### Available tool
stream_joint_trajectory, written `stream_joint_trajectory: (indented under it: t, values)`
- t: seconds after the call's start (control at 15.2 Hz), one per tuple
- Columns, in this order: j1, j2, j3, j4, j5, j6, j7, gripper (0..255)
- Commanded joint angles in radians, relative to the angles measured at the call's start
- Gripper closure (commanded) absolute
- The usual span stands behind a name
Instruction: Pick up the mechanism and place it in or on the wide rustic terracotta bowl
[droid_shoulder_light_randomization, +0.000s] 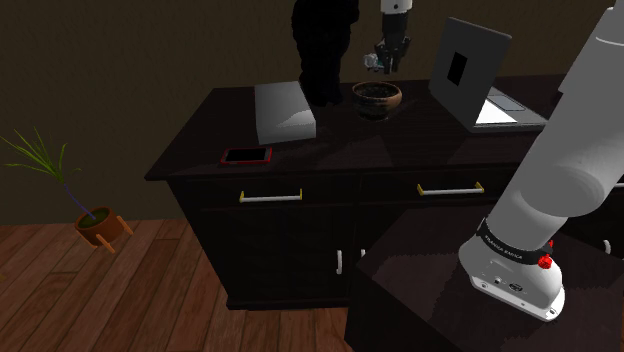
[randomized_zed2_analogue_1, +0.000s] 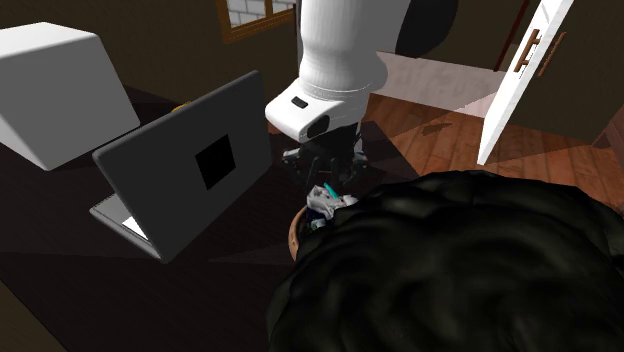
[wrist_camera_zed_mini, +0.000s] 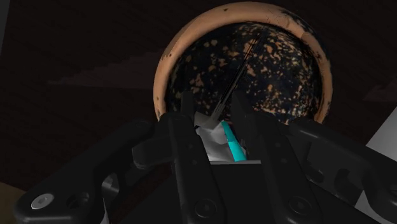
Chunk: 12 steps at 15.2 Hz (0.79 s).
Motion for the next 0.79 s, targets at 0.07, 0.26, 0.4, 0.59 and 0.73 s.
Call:
stream_joint_trajectory:
  t: [0.07,0.26,0.4,0.59,0.73]
  values:
    - [0.0,0.0,0.0,-0.002,0.0,0.002,0.0,255]
    - [0.0,0.0,0.0,-0.002,0.0,0.002,0.0,255]
    - [0.0,0.0,0.0,-0.002,0.0,0.002,0.0,0]
    - [0.0,0.0,0.0,-0.002,0.0,0.002,0.0,0]
    - [0.001,-0.001,0.001,0.031,0.0,-0.031,0.0,0]
